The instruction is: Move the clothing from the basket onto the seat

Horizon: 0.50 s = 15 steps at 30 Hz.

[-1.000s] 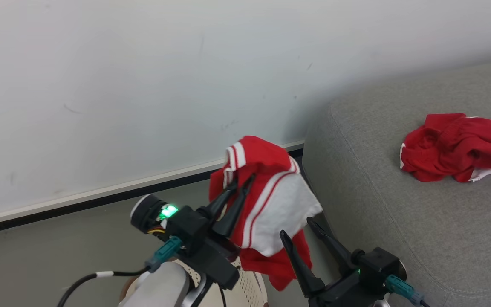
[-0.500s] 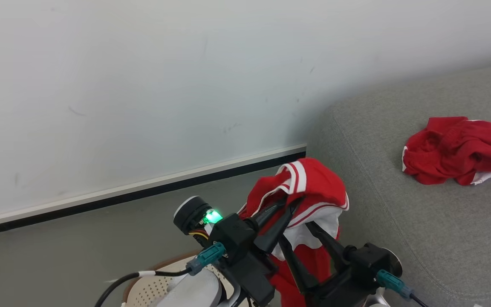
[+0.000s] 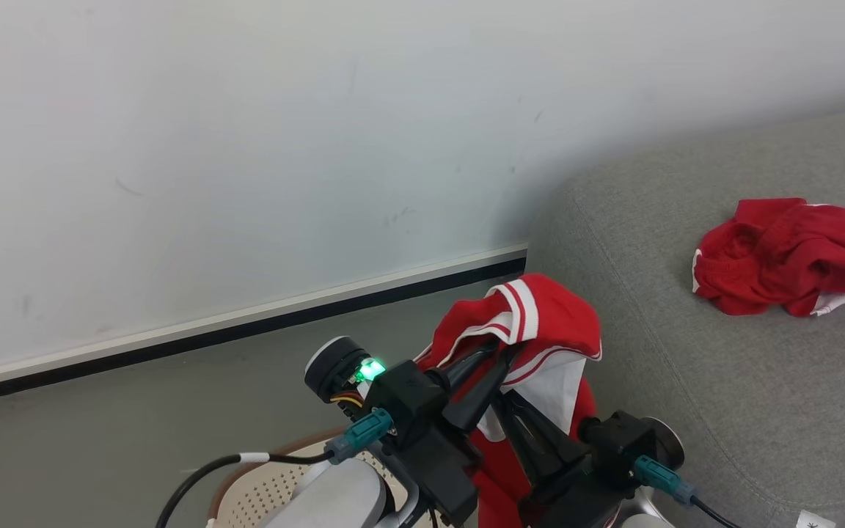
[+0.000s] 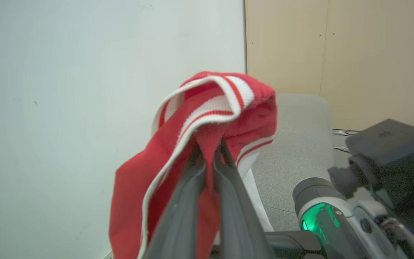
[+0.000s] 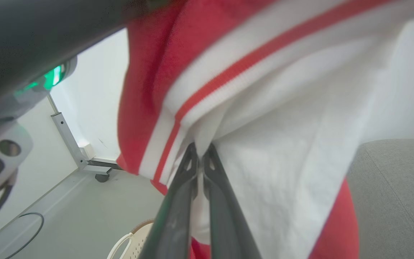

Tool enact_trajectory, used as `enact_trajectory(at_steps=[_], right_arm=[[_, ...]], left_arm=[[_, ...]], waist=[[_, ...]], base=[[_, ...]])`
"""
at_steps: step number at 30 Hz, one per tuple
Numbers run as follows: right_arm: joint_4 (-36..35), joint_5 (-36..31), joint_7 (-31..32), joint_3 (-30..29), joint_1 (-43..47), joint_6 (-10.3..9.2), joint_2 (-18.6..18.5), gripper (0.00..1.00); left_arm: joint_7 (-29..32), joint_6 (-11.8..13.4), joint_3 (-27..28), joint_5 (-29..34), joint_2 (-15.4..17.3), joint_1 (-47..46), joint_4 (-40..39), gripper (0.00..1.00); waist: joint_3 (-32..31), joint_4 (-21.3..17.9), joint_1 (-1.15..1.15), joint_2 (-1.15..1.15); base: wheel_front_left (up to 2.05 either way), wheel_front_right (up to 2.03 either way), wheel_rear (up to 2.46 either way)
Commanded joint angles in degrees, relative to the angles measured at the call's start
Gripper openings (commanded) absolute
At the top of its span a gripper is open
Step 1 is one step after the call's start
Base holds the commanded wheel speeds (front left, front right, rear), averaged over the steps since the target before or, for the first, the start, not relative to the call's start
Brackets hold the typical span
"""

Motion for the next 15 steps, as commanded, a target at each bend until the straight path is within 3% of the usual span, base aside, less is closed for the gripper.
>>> enact_trajectory(at_steps=[1,8,10,11,12,15], right_arm=[[-0.1,-0.1,-0.1,0.3,-0.6,-0.04,0.1,0.00],[-1.1,-0.5,-0.1,-0.5,-0.5,-0.04,0.0,0.00],[-1.4,-0.5,-0.1,-0.7,-0.3,-0.04,0.0,0.00],[-1.6,-0.6,-0.1,-0.9,-0.2,-0.04,0.0,0.00],[-1.8,-0.6,-0.1,-1.1,-0.1,-0.04,0.0,0.00],[-2.3,-0.6,-0.1,-1.7,0.2,-0.04,0.0,0.00]], left_arm=[[-0.3,0.1,0.3,-0.4,0.2,-0.3,0.2,0.00],[-1.5,0.8,1.3,-1.3,0.5,-0.4,2.7,0.00],[-2.0,0.9,1.5,-1.4,0.7,-0.4,2.9,0.35],[-2.2,1.0,1.5,-1.3,0.9,-0.3,3.0,0.84],[-2.5,1.2,1.6,-1.1,1.0,-0.4,3.0,1.00],[-2.7,1.5,1.6,-1.1,1.3,0.0,3.0,1.00]], waist=[[0.1,-0.2,0.00,0.00],[0.4,-0.6,0.00,0.00],[0.4,-0.7,0.00,0.00],[0.5,-0.7,0.00,0.00],[0.5,-0.7,0.00,0.00],[0.5,-0.7,0.00,0.00]], base=[[0.00,0.00,0.00],[0.00,0.00,0.00],[0.00,0.00,0.00],[0.00,0.00,0.00],[0.00,0.00,0.00],[0.00,0.00,0.00]])
